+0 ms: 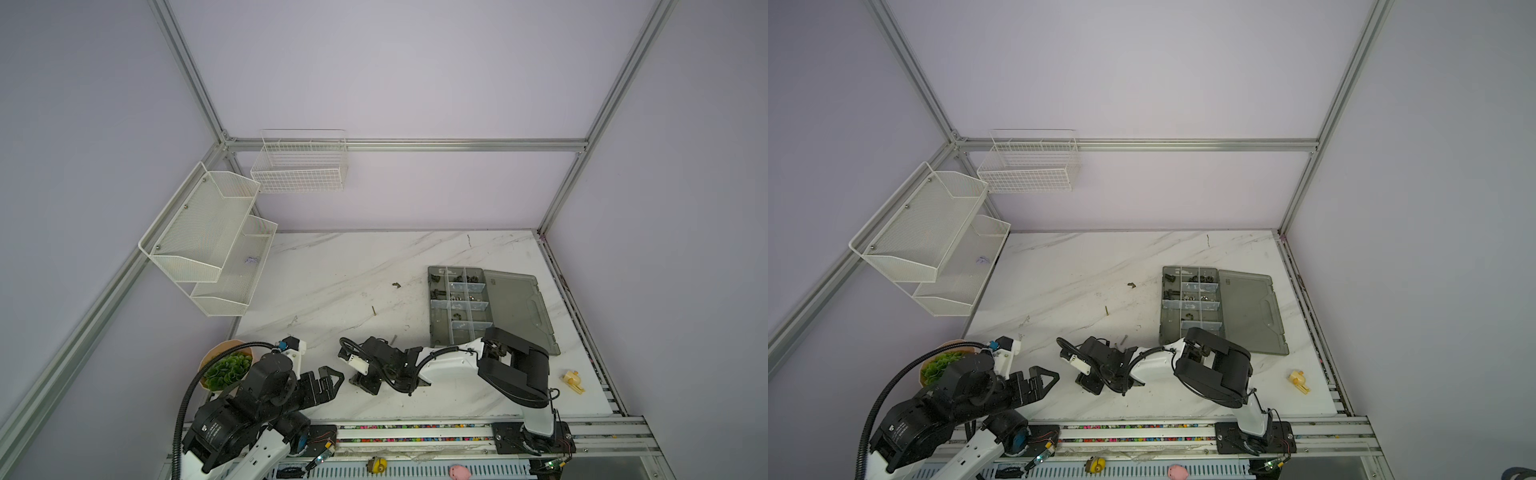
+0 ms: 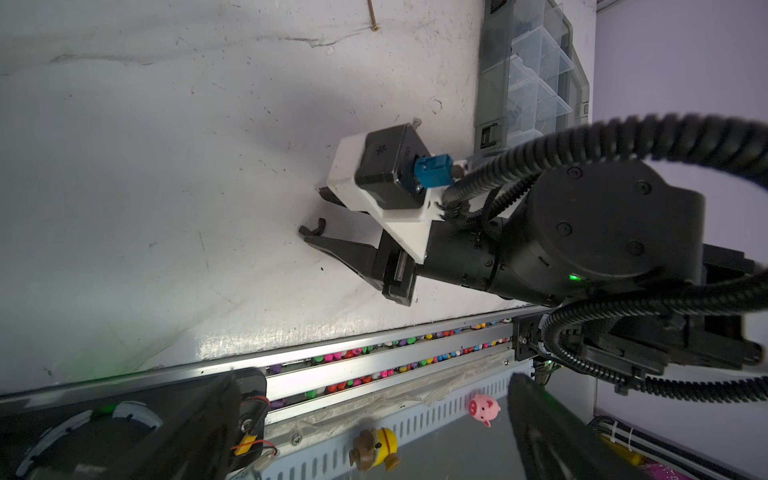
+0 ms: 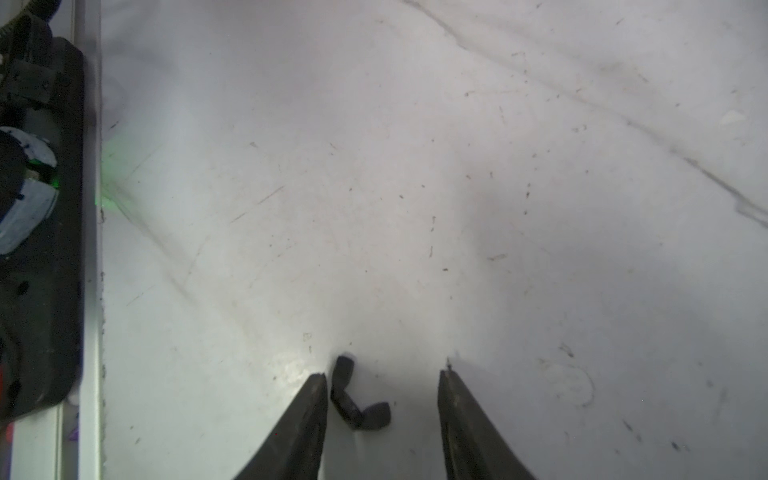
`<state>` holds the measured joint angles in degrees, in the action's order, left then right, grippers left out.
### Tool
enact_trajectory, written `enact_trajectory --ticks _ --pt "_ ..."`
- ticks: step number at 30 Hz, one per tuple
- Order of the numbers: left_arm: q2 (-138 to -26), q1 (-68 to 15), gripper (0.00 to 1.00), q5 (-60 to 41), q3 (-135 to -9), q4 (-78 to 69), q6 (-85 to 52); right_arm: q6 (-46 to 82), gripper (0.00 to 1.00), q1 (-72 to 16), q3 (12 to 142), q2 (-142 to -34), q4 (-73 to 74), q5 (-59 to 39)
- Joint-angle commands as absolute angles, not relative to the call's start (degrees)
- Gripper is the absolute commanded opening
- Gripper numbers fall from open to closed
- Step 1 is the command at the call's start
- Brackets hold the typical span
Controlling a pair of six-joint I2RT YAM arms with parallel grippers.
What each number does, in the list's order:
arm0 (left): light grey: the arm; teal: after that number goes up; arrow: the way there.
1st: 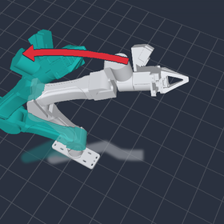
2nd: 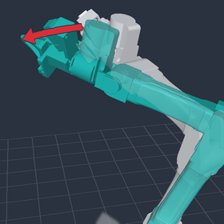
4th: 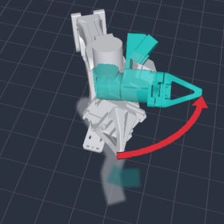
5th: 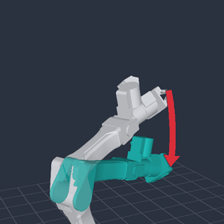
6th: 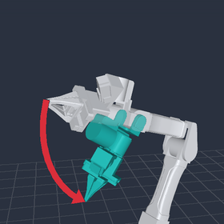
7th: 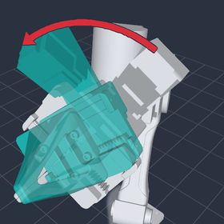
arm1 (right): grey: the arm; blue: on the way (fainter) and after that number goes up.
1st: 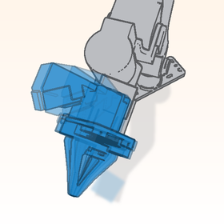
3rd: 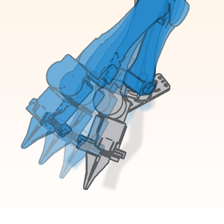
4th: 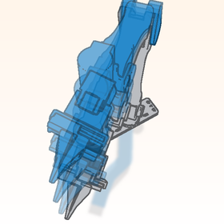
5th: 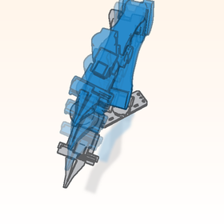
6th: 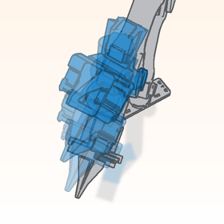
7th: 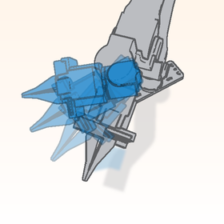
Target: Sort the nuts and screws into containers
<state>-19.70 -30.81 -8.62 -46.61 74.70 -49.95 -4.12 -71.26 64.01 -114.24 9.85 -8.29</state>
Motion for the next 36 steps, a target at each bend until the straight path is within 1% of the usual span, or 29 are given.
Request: enact_trajectory --ticks 1,2,4,7,10,12,17,27,33,36 --pt "-19.52 -30.83 1.0 -7.32 -46.57 73.83 -49.23 -5.95 0.33 -72.09 64.78 -115.56 7.33 -7.58" --pt "-19.73 -30.81 0.99 -7.2 -46.67 73.82 -49.07 -5.74 0.27 -72.1 64.61 -115.62 7.46 -7.41" --pt "-20.03 -30.81 1.0 -7.21 -46.84 73.83 -48.87 -5.55 0.2 -72.13 64.44 -115.66 7.62 -6.91" --pt "-20.13 -30.79 1.0 -7.12 -46.67 73.67 -48.87 -5.39 0.14 -72.16 65.01 -116.06 6.71 -6.31" --pt "-20.04 -30.77 1.0 -7.18 -46.59 72.89 -49.04 -4.42 0.11 -72.01 65.05 -115.72 6.6 -3.8" --pt "-19.79 -30.79 1.0 -7.37 -46.67 72.3 -49.04 -3.5 0.09 -71.3 64.78 -115.15 6.68 -3.01" --pt "-20.66 -30.83 1.0 -7.77 -46.51 69.64 -47.84 -1.43 0.08 -67.77 63.02 -111.83 7.96 -4.91" --pt "-31.15 -30.84 1.0 -12.93 -44.74 56.97 -42.59 0.73 0.07 -61.74 59.42 -103.62 9.4 -8.55" --pt "-37.23 -30.79 1.0 -16.91 -45.29 47.28 -35.21 2.54 0.06 -59.09 59.14 -99.82 8.27 -8.34" --pt "-42.79 -30.79 1.0 -20.53 -47.95 43.56 -27.36 3.53 0.06 -57.33 57.74 -97.21 8.26 -7.31"
